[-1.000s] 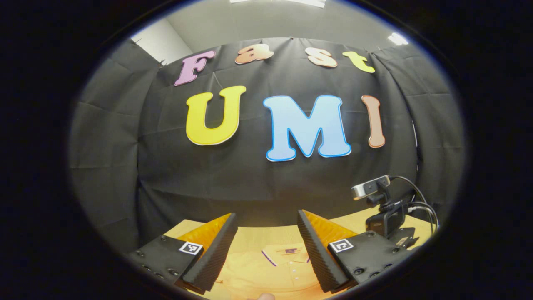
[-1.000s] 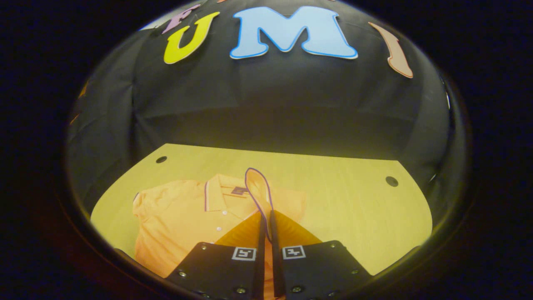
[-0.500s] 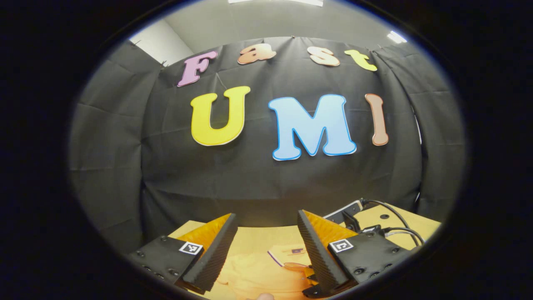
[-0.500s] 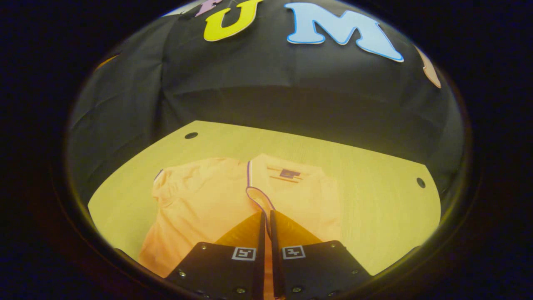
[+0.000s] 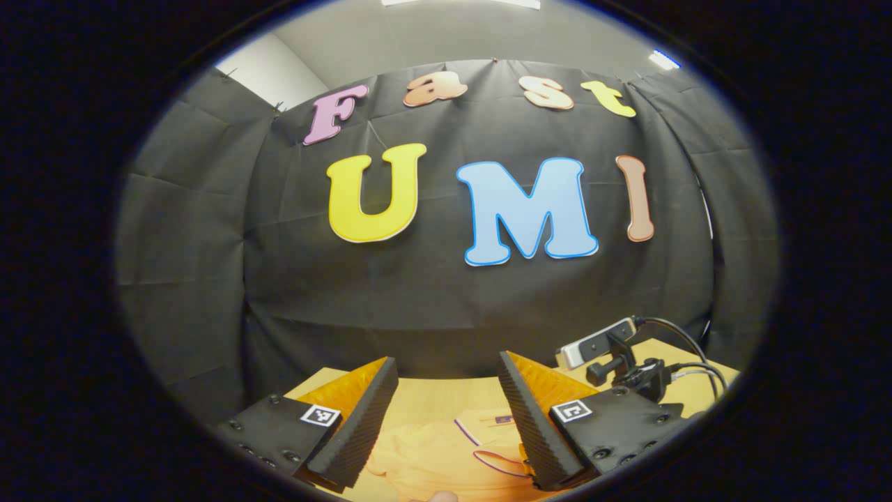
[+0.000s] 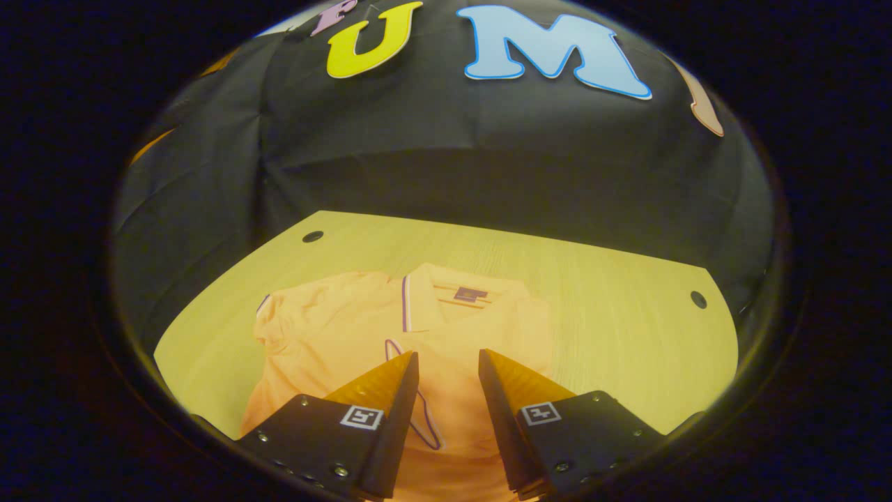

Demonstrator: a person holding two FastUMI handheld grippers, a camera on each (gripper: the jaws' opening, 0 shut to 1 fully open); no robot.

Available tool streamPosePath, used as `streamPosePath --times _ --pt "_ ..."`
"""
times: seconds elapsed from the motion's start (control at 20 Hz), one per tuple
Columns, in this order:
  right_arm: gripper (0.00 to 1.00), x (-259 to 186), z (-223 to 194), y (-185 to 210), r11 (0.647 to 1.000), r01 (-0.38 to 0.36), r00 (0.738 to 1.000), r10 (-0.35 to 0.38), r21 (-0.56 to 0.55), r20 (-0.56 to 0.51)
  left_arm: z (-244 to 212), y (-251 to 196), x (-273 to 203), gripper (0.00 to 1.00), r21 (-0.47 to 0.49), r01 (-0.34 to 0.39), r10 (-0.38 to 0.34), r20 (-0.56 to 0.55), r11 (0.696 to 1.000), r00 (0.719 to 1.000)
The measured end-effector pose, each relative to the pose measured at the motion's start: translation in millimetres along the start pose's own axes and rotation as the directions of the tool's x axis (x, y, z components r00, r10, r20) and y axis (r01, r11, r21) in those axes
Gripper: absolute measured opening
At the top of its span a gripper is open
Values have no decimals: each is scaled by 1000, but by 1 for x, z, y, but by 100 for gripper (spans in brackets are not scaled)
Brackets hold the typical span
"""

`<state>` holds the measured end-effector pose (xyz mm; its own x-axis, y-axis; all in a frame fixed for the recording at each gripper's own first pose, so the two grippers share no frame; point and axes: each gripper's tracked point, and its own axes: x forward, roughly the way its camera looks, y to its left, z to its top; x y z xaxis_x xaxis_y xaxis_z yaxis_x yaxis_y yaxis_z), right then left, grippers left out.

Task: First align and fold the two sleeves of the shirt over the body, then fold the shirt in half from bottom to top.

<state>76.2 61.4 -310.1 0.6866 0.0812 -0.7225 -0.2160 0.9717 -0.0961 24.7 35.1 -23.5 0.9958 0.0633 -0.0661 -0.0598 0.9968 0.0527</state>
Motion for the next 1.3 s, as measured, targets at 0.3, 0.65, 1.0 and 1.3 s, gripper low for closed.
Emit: streamPosePath --times 0.3,0.65,1.0,1.3 --pt "57 -15 13 -23 999 36 999 -36 22 34 -20 12 10 94 -29 1 -2 -52 1000 999" --pt "57 -30 23 -48 995 84 993 -87 47 78 -99 64 29 94 -47 -84 71 -221 995 973" --pt "57 -32 25 -51 995 87 992 -91 50 87 -205 154 37 95 -46 -228 192 -396 973 898" --pt "57 -38 28 -56 994 91 990 -96 60 98 -282 196 28 95 -28 -280 221 -539 960 813"
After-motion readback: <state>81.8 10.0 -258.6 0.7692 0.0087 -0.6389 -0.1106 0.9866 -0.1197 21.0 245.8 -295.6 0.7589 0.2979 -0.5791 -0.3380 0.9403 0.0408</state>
